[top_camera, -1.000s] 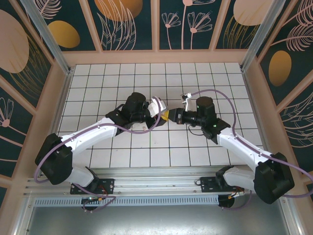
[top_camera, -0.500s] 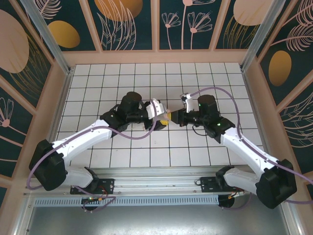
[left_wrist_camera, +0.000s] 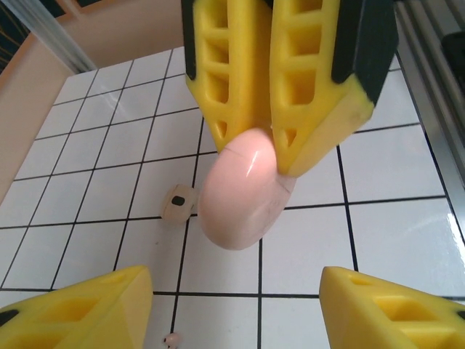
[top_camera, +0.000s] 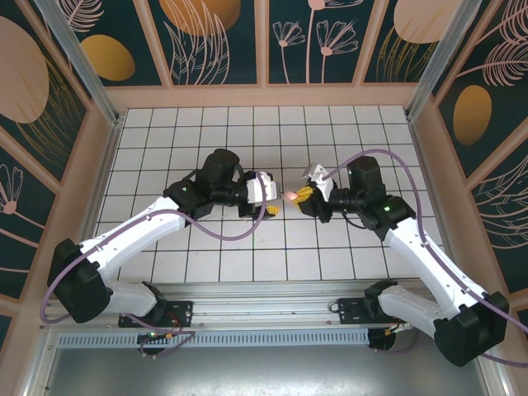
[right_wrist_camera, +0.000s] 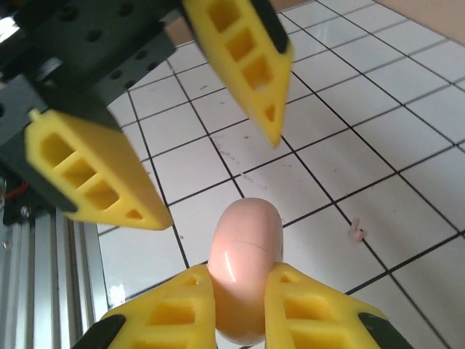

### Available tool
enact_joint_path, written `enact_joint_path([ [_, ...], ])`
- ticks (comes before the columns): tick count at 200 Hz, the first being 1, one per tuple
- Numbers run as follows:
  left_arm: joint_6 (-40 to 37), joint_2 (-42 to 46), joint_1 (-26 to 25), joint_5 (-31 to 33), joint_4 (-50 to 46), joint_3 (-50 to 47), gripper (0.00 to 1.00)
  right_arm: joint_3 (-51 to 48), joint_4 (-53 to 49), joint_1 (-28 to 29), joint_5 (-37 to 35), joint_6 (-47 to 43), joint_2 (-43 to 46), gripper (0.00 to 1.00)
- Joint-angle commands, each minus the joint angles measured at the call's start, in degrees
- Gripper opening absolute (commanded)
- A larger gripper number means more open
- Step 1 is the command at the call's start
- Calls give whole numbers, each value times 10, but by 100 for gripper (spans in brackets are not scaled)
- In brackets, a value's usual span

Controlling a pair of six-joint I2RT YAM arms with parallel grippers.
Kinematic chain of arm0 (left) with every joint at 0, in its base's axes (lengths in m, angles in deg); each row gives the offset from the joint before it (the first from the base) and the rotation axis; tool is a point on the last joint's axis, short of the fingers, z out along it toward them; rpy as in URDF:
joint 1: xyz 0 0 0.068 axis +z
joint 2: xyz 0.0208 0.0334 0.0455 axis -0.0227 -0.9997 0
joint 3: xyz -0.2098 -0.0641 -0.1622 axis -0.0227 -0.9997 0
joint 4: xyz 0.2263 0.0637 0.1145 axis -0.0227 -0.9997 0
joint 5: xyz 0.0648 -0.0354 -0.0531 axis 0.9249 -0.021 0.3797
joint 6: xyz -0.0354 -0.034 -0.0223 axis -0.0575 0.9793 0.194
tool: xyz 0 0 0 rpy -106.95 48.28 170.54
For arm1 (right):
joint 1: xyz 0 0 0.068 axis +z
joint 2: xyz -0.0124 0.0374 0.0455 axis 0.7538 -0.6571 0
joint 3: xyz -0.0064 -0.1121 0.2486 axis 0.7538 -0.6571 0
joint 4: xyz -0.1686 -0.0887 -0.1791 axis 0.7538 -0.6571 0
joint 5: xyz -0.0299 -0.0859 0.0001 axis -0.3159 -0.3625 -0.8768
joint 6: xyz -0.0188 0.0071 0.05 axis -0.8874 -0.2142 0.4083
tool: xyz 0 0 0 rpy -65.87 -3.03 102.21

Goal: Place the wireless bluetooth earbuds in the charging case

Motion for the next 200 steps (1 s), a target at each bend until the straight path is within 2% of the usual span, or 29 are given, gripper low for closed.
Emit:
enact_joint_path([
  [1, -65, -1, -4, -25, -42, 24, 61, 28, -61, 2, 32, -128, 1, 15],
  [49, -99, -13, -5, -50, -77, 42, 58, 46, -75, 28, 46, -197, -16, 14],
  [122, -116, -18, -6, -80, -88, 45, 40, 62, -69, 44, 45, -220, -40, 14],
  [200, -106, -27, -14, -95, -78, 47, 38, 52, -42, 44, 54, -208, -38, 14],
])
